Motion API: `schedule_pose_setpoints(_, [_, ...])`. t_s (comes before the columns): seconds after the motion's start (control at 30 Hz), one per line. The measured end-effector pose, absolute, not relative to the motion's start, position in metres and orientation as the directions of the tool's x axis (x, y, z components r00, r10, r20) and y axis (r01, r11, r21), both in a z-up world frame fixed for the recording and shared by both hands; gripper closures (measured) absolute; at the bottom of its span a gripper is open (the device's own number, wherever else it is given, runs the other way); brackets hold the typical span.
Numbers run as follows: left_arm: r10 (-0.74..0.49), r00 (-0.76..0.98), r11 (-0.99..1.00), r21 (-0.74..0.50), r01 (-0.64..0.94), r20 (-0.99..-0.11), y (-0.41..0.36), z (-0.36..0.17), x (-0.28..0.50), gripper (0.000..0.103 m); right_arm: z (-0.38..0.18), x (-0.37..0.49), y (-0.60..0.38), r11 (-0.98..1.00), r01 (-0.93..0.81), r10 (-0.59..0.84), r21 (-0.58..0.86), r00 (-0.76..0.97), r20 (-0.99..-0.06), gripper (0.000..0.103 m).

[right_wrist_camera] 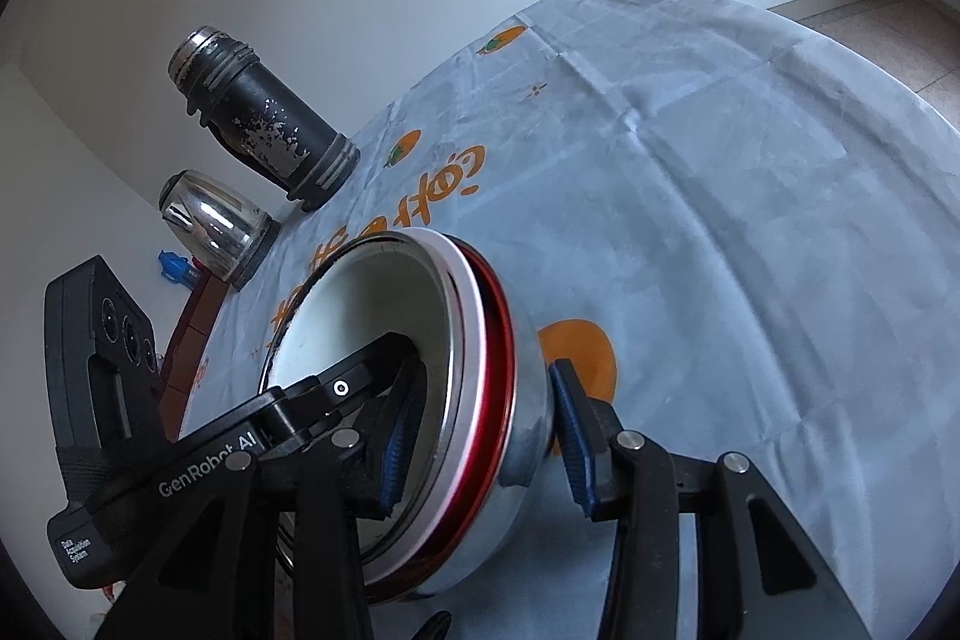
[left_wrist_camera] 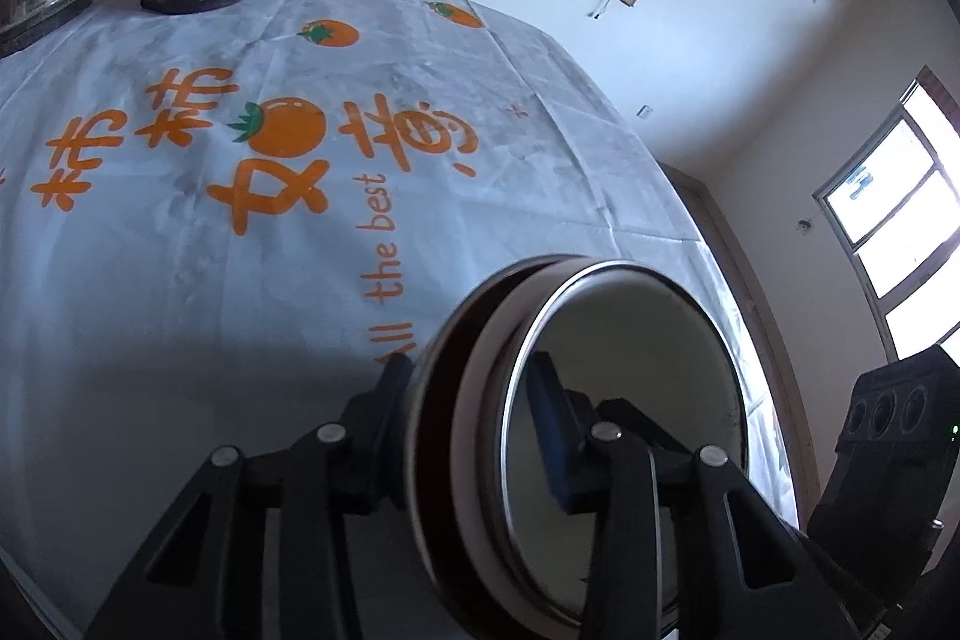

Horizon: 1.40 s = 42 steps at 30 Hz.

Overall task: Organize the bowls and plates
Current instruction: 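Carry the bowl stack over the white floral plate stack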

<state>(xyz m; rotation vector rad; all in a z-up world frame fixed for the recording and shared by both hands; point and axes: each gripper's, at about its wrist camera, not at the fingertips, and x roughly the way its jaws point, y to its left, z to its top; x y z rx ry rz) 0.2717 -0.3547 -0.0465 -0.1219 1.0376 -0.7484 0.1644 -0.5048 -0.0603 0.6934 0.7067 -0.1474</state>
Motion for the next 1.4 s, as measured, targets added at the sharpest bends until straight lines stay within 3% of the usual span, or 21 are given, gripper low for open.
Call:
schedule_pose_setpoints(0.2, [-0.586,0.341,0.768,-0.370,0.522,-0.735,-0.354,-0.035,0.263,0.065,-0.061,0.160,-0.498,0.775,0.350,0.100,0.526,0.754,-0.649,0.064])
schedule_pose_setpoints(1.4, [-0.608,0.348,0.742,-0.357,0.567,-0.713,-0.279,0.013,0.137,0.065,-0.007,0.025,-0.416,0.763,0.376,0.071,0.526,0.760,-0.646,0.065])
